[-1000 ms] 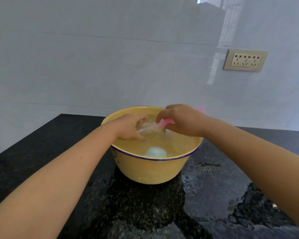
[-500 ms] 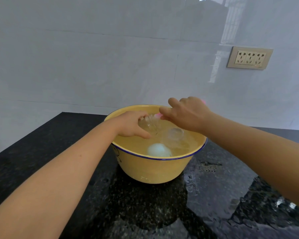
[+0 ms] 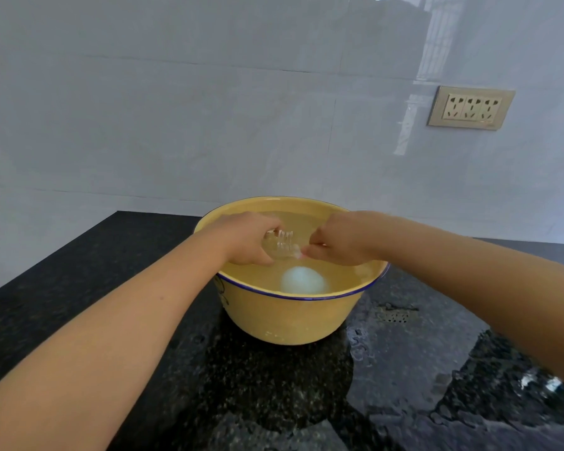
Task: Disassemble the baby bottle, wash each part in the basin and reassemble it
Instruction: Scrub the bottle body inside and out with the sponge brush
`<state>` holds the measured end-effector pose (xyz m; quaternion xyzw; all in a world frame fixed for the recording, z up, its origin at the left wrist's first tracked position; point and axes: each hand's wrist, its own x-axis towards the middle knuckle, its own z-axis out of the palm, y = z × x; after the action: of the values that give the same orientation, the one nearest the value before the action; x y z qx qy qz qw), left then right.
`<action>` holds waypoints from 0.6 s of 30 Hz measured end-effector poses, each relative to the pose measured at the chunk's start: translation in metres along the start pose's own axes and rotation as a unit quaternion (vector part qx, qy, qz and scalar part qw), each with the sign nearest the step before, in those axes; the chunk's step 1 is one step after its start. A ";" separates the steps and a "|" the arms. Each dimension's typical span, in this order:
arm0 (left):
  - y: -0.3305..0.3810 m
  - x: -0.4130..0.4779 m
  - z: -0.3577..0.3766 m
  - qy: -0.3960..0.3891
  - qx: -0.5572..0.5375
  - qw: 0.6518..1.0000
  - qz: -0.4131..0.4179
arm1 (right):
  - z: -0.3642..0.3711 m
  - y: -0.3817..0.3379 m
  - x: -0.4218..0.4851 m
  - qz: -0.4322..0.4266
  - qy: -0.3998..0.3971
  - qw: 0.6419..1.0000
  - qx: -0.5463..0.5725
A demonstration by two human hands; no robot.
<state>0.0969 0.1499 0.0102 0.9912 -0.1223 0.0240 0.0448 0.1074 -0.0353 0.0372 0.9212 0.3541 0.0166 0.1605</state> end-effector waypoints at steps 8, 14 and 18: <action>-0.001 0.001 0.000 -0.048 -0.046 0.998 -0.005 | -0.007 0.005 0.006 -0.009 -0.005 0.987 0.163; -0.003 0.006 0.004 -0.085 -0.071 0.994 0.000 | -0.011 0.012 0.009 -0.002 0.106 0.979 0.174; -0.005 0.007 0.005 -0.085 -0.091 0.992 -0.001 | -0.009 0.011 0.010 0.006 0.162 0.986 0.045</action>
<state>0.1052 0.1528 0.0054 0.9815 -0.1267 -0.0715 0.1246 0.1207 -0.0341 0.0479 0.9148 0.3700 0.1509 0.0589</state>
